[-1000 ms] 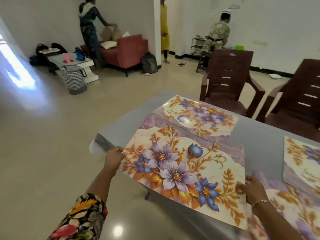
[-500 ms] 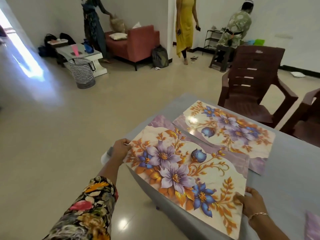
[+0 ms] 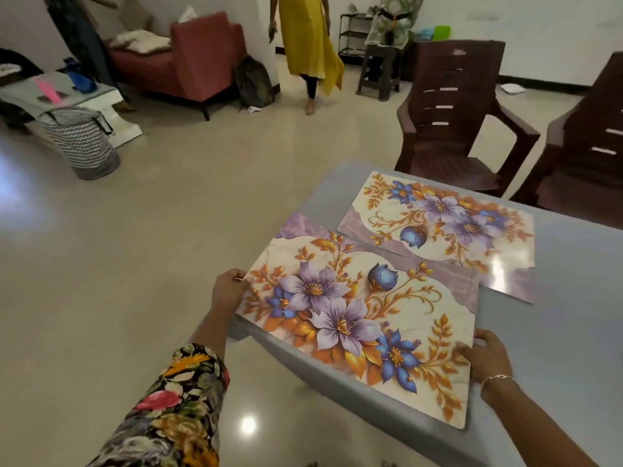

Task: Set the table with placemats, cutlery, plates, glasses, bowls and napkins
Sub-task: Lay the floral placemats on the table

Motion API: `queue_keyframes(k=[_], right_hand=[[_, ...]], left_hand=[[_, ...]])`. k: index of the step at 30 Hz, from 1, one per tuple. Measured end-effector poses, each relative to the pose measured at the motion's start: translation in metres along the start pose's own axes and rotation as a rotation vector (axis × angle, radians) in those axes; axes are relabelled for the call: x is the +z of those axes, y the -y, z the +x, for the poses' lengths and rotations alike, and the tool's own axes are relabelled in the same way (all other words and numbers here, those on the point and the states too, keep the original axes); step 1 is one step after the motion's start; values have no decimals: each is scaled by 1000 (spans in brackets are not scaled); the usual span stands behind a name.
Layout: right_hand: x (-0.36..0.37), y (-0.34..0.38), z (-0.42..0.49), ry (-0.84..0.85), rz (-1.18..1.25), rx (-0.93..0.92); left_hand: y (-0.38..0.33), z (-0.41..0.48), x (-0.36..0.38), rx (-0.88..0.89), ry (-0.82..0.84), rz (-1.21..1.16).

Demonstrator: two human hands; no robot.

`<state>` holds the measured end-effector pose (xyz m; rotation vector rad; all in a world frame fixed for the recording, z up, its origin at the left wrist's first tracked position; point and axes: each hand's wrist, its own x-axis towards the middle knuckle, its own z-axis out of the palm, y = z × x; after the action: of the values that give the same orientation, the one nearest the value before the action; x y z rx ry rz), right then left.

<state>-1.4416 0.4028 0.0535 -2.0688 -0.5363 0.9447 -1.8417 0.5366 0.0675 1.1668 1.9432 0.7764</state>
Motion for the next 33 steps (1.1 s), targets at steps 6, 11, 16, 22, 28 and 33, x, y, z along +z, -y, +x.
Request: queue_keyframes(k=[6, 11, 16, 22, 28, 33], right_hand=[[7, -6, -13, -87, -156, -17], [11, -7, -16, -123, -273, -26], [14, -8, -20, -147, -415, -61], [24, -10, -33, -171, -862, -314], [43, -22, -45, 151, -1212, -380], [37, -25, -43, 204, -1226, -363]], left_hand=[[10, 12, 1, 19, 73, 116], [10, 7, 6, 122, 38, 291], [13, 5, 12, 191, 43, 553], [19, 1, 27, 611, 47, 750], [22, -14, 56, 653, 451, 977], [23, -14, 58, 641, 479, 1065]])
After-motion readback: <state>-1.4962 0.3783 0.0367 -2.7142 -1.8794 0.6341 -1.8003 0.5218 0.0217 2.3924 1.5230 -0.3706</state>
